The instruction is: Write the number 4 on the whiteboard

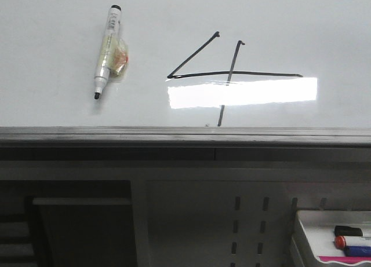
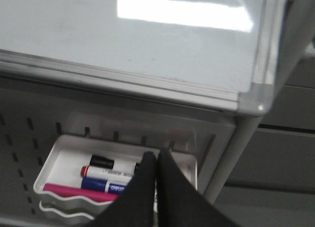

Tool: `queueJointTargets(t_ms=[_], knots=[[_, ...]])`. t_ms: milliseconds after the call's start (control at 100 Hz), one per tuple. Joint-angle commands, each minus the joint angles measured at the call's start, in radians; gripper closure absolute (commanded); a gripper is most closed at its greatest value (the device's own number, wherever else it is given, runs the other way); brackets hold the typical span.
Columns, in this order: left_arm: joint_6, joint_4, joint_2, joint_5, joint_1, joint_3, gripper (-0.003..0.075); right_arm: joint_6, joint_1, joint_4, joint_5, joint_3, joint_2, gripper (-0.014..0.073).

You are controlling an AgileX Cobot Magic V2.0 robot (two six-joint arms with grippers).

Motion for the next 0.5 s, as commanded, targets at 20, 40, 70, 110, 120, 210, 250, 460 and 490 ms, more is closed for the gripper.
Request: queueJointTargets(t_ms=[20, 40, 70, 110, 120, 210, 250, 460, 490], knots=[[-0.010, -0.022, -0.024, -0.048, 0.001, 0.036, 0.0741, 0.010, -0.041, -0.034, -0.044, 0.027, -0.021, 0.0637], [-0.010, -0.022, -0.024, -0.048, 0.001, 0.036, 0.0741, 0.010, -0.044, -0.034, -0.047, 0.027, -0.021, 0.0637], [-0.010, -0.022, -0.022, -0.048, 0.001, 0.036, 0.0741, 0.010, -0.047, -0.034, -0.049, 0.027, -0.021, 0.0637], [-0.010, -0.022, -0.022, -0.048, 0.001, 0.036, 0.0741, 0.010, -0.048, -0.034, -0.051, 0.027, -0.021, 0.0637], [-0.010, -0.022, -0.022, -0.048, 0.001, 0.036, 0.0741, 0.010, -0.048, -0.034, -0.053, 0.027, -0.021, 0.0637], [-0.010, -0.022, -0.022, -0.048, 0.001, 0.036, 0.0741, 0.010, -0.048, -0.034, -0.055, 0.027, -0.021, 0.0637], [-0.010, -0.022, -0.022, -0.048, 0.001, 0.036, 0.0741, 0.010, -0.048, -0.034, -0.055, 0.027, -0.021, 0.0637], [-0.010, -0.022, -0.022, -0.048, 0.001, 0.036, 0.0741, 0.010, -0.048, -0.034, -0.055, 0.027, -0.021, 0.0638], [-0.010, -0.022, -0.022, -0.048, 0.001, 0.036, 0.0741, 0.010, -0.048, -0.034, -0.055, 0.027, -0.021, 0.0638]])
